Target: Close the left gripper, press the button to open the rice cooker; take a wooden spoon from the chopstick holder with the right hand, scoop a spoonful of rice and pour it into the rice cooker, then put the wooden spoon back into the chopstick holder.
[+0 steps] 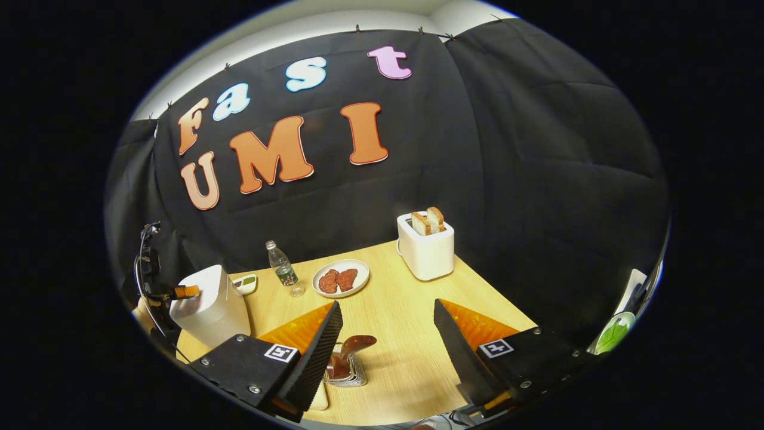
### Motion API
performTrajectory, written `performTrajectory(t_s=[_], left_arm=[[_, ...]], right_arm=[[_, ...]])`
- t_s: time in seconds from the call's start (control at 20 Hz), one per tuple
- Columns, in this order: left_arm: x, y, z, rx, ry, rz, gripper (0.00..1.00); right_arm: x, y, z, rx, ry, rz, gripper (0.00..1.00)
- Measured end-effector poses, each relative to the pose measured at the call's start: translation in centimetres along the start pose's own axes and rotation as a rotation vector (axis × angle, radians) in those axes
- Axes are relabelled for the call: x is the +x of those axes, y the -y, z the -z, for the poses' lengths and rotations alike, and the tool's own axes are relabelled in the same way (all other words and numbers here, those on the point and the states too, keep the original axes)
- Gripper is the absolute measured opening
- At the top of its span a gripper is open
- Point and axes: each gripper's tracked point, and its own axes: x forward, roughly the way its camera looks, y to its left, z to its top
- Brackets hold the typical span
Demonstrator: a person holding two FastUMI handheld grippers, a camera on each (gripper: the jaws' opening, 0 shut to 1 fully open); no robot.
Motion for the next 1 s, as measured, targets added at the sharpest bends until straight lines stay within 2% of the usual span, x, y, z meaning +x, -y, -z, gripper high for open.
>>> performTrajectory(t_s=[0.2, 0.3, 0.45, 0.65, 0.8, 1.0], left_arm=[[-0.5, 0.0, -0.6, -0.001, 0.001, 0.017, 1.0], [-1.9, 0.2, -0.9, -0.057, 0.006, 0.037, 0.99], [-5.2, -1.0, -3.4, -0.085, 0.091, 0.038, 0.99], [-12.4, -2.7, -8.7, -0.072, 0.248, 0.034, 0.99], [-18.4, -3.8, -13.0, -0.076, 0.365, 0.042, 0.99], [-26.9, -6.7, -16.8, -0.002, 0.515, -0.032, 0.99]], right_arm=[[-0.2, -0.1, -0.5, -0.003, 0.003, -0.006, 0.95], [-0.3, -0.4, -2.1, -0.009, 0.03, -0.014, 0.95], [-0.7, -1.1, -4.5, -0.04, 0.073, -0.028, 0.95], [-1.2, -2.3, -8.0, -0.098, 0.13, -0.034, 0.95], [-2.5, -4.2, -10.8, -0.11, 0.179, -0.083, 0.95], [-4.6, -5.7, -13.7, -0.166, 0.25, -0.11, 0.95]])
